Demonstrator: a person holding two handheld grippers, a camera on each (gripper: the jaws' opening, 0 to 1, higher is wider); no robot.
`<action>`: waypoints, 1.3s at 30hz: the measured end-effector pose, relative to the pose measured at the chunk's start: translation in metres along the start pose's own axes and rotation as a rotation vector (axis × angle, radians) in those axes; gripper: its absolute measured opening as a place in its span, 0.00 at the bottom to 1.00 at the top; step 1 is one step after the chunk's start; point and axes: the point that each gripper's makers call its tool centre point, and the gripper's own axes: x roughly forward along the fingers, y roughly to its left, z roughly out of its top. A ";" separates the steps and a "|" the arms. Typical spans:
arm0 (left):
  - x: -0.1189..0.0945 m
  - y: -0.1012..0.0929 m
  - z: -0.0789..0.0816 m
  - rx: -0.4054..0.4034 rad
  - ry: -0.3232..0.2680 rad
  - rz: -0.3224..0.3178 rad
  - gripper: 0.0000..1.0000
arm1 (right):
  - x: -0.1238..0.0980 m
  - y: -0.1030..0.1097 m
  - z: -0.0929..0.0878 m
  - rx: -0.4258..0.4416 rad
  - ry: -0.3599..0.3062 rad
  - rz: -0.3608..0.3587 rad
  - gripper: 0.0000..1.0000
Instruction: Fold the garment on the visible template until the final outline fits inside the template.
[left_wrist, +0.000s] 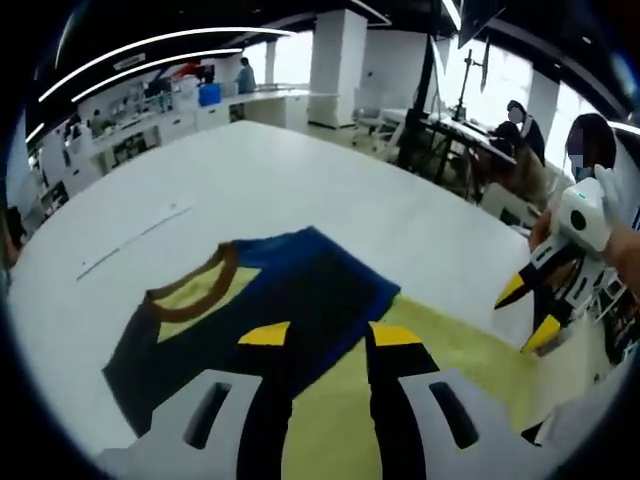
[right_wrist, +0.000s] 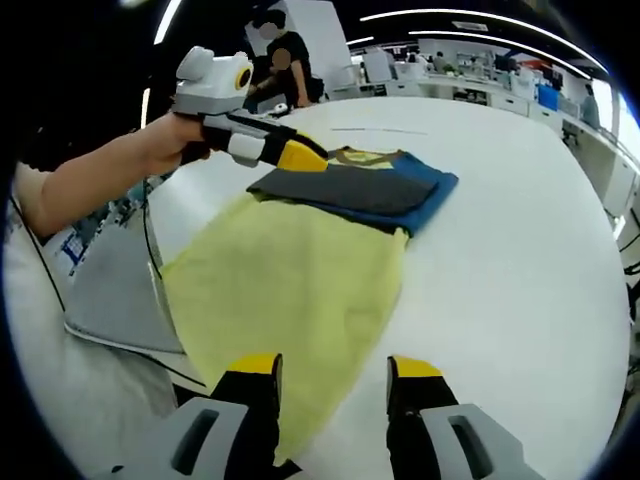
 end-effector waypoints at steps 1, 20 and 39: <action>-0.003 0.002 -0.004 0.002 0.004 0.006 0.25 | 0.000 0.001 0.000 0.000 0.001 0.001 0.38; -0.044 0.013 -0.056 -0.082 0.008 0.048 0.25 | 0.004 0.017 -0.004 -0.021 0.014 0.005 0.38; -0.082 0.016 -0.100 -0.170 -0.005 0.074 0.24 | 0.005 0.022 -0.010 -0.036 0.035 0.011 0.38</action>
